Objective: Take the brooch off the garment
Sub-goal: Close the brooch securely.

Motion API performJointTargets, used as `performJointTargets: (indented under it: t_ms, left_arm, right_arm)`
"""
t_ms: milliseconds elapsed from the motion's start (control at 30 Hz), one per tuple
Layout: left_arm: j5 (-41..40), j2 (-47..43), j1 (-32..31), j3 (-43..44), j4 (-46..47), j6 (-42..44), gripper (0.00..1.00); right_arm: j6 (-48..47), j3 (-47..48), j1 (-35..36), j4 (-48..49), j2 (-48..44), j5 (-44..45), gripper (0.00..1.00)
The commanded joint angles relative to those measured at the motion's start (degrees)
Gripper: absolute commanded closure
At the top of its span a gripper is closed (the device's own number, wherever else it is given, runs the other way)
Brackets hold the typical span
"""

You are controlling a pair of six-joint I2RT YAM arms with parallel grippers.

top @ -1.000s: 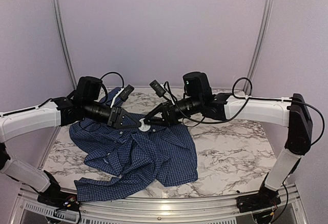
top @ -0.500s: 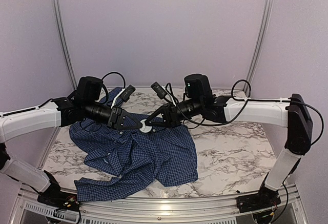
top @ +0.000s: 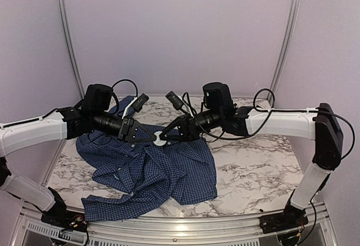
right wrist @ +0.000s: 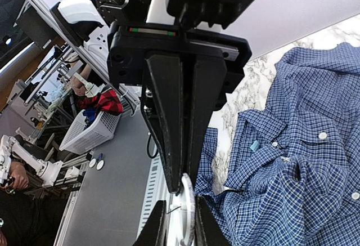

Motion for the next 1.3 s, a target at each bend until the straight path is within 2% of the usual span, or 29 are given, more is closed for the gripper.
performJointTargets:
  t_ms: [0, 567, 767, 1000, 1267]
  left_arm:
    - [-0.2, 0.3, 0.0, 1.0, 2.6, -0.6, 1.00]
    - [-0.3, 0.2, -0.3, 0.8, 3.0, -1.3, 1.00]
    - [-1.0, 0.0, -0.3, 0.7, 1.5, -0.4, 1.00]
    - [-1.3, -0.2, -0.4, 0.7, 1.0, -0.1, 1.00]
    - [-1.3, -0.1, -0.7, 0.9, 1.4, -0.5, 1.00]
  right_arm:
    - [0.3, -0.2, -0.2, 1.3, -0.3, -1.7, 0.83]
    - [0.8, 0.2, -0.1, 1.6, 0.7, -1.1, 0.91]
    - [0.3, -0.4, -0.2, 1.2, -0.1, -1.4, 0.87]
    - [5.2, -2.0, -0.3, 6.9, -1.2, -3.5, 0.77]
    - [10.1, -3.2, -0.3, 12.5, -0.8, -3.3, 0.77]
